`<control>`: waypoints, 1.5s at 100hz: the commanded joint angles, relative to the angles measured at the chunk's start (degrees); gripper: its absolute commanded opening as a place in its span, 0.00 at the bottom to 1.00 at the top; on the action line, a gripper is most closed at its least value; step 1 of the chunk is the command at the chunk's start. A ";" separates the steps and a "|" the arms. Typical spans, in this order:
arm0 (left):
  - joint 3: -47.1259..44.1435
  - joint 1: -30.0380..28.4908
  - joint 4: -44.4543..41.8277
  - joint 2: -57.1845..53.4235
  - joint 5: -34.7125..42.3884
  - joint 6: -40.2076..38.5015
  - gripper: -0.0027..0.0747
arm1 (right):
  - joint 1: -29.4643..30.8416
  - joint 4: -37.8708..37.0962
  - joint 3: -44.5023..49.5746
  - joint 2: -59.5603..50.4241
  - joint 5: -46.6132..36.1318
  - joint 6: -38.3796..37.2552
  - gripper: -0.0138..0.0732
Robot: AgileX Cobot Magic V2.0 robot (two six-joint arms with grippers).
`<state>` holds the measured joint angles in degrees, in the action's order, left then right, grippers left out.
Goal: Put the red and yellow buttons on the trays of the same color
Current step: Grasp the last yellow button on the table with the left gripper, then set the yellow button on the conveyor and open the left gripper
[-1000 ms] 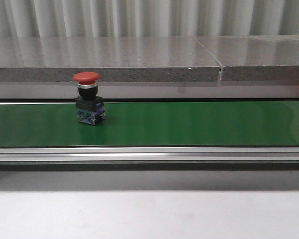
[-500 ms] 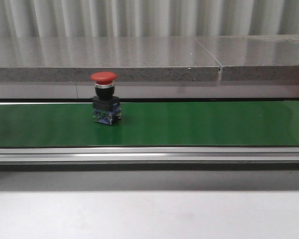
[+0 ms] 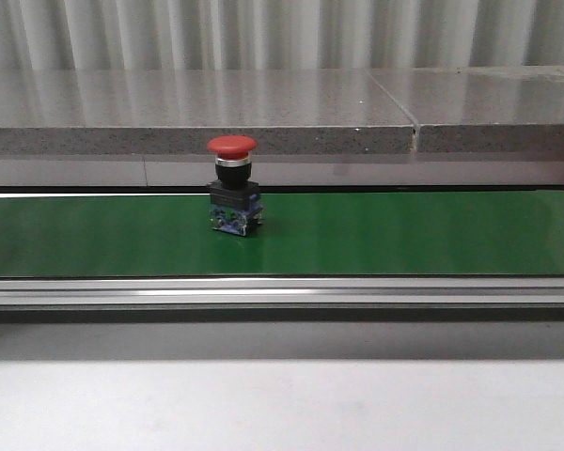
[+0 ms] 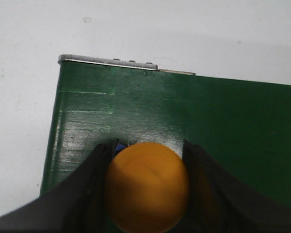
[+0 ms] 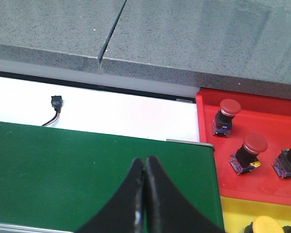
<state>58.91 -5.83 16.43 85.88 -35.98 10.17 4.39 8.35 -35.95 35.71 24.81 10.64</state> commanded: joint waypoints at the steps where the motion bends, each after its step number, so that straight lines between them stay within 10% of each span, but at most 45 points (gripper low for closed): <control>1: 1.27 0.36 1.13 -0.71 1.27 0.00 0.04 | -0.02 0.22 -1.41 -0.24 -4.27 0.24 0.08; 36: 2.28 0.36 1.28 -0.77 -1.38 0.00 0.79 | -0.02 0.22 -1.41 -0.24 -4.27 0.24 0.08; 150: -17.21 5.94 10.67 -45.46 6.16 14.62 0.73 | -0.02 0.22 -1.41 -0.24 -4.27 0.24 0.08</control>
<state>42.38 -0.36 25.53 43.73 -34.02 24.71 4.39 8.35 -35.95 35.71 24.81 10.64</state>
